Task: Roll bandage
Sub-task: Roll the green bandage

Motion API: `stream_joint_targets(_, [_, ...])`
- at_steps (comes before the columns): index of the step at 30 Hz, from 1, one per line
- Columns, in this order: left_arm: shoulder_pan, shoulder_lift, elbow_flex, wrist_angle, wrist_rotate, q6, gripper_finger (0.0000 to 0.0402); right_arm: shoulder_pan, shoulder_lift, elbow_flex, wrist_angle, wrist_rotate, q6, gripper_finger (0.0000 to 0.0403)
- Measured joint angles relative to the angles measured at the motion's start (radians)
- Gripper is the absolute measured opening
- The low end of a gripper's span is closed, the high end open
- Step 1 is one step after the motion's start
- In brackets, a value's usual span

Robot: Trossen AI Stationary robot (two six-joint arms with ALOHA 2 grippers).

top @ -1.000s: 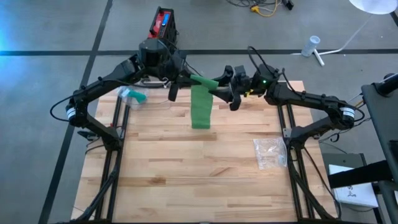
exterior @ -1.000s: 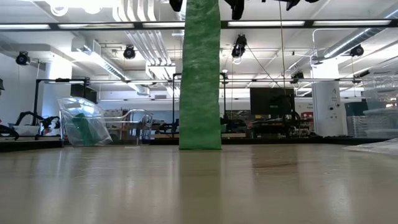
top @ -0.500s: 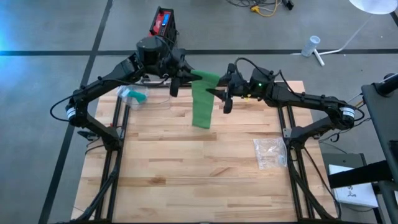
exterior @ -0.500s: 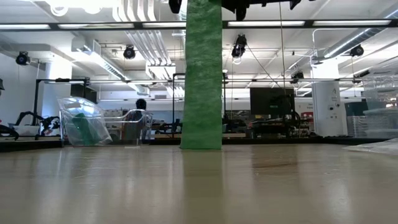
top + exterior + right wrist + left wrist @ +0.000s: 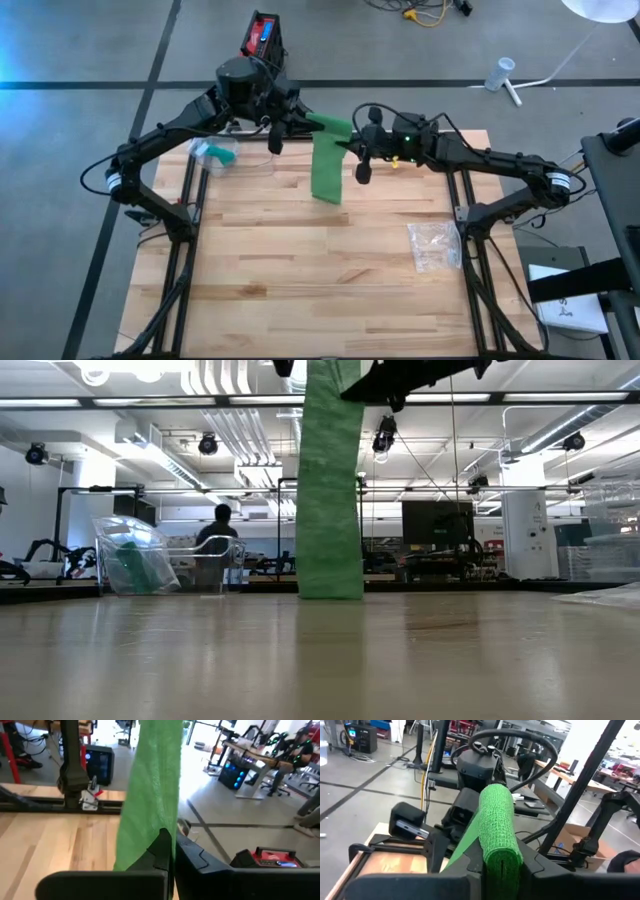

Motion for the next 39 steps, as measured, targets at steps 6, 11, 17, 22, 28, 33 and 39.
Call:
stream_joint_targets(6, [0.001,-0.001,0.000,0.012,-0.074,0.051,0.0038,0.003,-0.022,0.000,-0.012,-0.008,0.015,0.0007])
stream_joint_targets(11, [-0.012,-0.002,0.000,0.017,-0.178,0.207,0.0038,0.002,-0.028,0.006,-0.012,-0.012,0.102,0.0050])
stream_joint_targets(17, [-0.016,-0.001,0.000,0.032,-0.186,0.317,0.0036,-0.001,-0.043,0.018,-0.026,-0.098,0.181,0.0163])
stream_joint_targets(22, [-0.021,0.000,-0.012,0.031,-0.227,0.405,0.0035,-0.005,-0.086,0.019,-0.061,-0.138,0.185,0.0257])
stream_joint_targets(28, [-0.067,-0.006,-0.082,0.047,-0.158,0.664,0.0032,-0.007,-0.142,0.021,-0.143,-0.109,0.158,0.0318])
stream_joint_targets(33, [-0.111,-0.010,-0.108,0.062,-0.167,0.875,0.0025,-0.007,-0.189,0.020,-0.128,-0.142,0.194,0.0324])
stream_joint_targets(39, [-0.132,-0.020,-0.108,0.069,-0.255,1.015,0.0026,-0.007,-0.234,0.019,-0.079,-0.169,0.219,0.0325])
